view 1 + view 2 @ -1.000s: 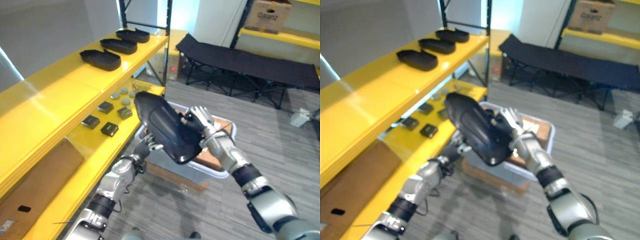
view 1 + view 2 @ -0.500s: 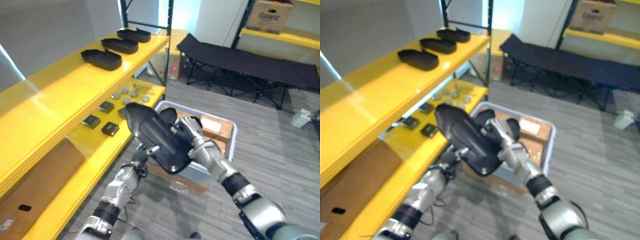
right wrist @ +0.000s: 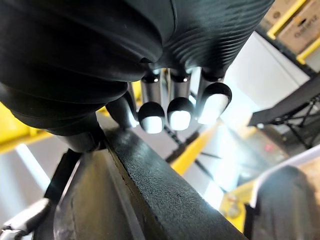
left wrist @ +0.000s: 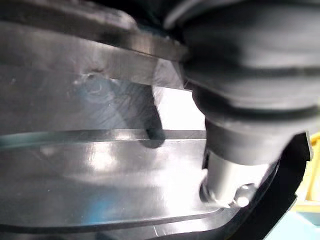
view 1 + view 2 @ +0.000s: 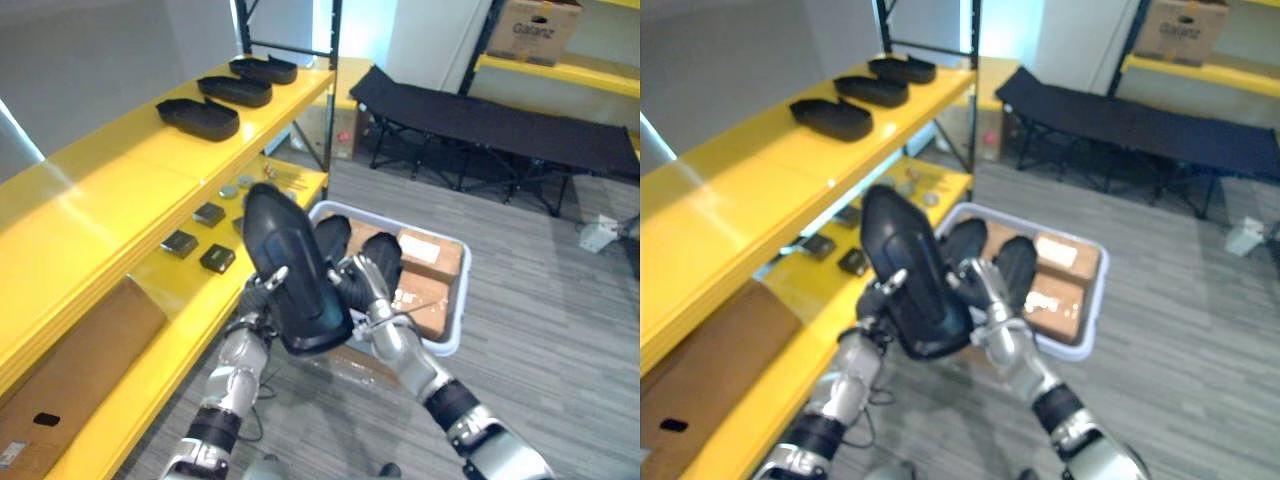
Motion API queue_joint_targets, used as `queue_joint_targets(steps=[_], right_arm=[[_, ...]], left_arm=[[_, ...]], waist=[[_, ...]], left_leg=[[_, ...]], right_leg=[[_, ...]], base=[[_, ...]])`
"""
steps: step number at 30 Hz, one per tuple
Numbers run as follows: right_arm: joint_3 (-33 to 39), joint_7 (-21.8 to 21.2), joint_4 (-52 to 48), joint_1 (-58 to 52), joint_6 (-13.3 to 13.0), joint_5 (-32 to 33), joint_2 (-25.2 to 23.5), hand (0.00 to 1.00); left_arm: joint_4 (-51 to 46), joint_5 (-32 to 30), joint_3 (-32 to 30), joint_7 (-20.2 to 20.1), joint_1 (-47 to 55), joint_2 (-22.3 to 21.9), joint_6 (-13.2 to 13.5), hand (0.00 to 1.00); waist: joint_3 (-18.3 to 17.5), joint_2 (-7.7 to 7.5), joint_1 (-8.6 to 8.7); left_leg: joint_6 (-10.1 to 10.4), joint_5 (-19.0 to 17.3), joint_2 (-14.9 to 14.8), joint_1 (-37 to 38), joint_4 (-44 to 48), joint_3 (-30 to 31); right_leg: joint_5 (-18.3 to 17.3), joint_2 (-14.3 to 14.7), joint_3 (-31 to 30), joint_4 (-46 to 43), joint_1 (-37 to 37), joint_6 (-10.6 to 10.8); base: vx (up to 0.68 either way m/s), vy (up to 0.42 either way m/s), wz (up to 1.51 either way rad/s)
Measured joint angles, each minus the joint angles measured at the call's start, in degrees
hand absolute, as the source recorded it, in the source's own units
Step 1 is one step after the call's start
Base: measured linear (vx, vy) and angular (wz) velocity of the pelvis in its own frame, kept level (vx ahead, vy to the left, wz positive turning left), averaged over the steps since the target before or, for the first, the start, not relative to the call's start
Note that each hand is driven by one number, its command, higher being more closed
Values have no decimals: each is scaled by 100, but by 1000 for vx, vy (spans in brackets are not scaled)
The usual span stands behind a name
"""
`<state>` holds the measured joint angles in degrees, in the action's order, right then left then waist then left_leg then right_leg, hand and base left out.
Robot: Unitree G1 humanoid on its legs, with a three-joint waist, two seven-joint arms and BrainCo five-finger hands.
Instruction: Walk over and take plastic housings, then place them on the shelf
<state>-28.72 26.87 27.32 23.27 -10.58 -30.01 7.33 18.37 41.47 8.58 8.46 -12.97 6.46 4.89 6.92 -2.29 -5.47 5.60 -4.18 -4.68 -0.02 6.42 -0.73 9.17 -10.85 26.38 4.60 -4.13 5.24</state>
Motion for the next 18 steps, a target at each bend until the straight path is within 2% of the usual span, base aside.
queue_joint_targets(steps=[4,6,11,15,16,18], right_arm=[[-3,104,-32,-17,-2,5,-5,100],[-12,103,-30,-46,32,37,-4,100],[-25,185,-46,-71,74,282,11,100],[-76,299,-210,-115,107,498,128,100],[-82,332,-224,-122,86,526,143,0],[-82,335,-296,-157,42,648,163,0]], left_arm=[[-189,-306,-15,2,-12,69,-92,100],[-306,-672,-13,-16,-74,207,-242,100],[-409,-1066,128,-19,-320,461,-349,100],[-654,-1501,177,-19,-364,484,-361,100],[-707,-1553,196,-19,-366,492,-331,100],[-720,-1559,257,-18,-365,522,-211,100]], waist=[[0,0,24],[0,0,23],[0,1,105],[6,10,156],[17,27,160],[36,58,161]], left_leg=[[1,-1,-5,7,0,-31],[-1,-12,-18,24,3,-125],[-2,-15,-10,18,11,-137],[-3,-15,-10,7,10,-133],[-3,-15,-10,6,9,-133],[-3,-15,-10,2,9,-129]], right_leg=[[2,1,-33,1,14,-2],[11,6,-104,5,40,-10],[32,-5,-136,19,70,-13],[32,-5,-136,48,81,-13],[32,-5,-135,49,82,-13],[32,-6,-133,50,85,-13]], base=[[0,0,-4],[-7,11,-14],[-6,12,-5],[0,0,0],[0,0,0],[0,0,0]])
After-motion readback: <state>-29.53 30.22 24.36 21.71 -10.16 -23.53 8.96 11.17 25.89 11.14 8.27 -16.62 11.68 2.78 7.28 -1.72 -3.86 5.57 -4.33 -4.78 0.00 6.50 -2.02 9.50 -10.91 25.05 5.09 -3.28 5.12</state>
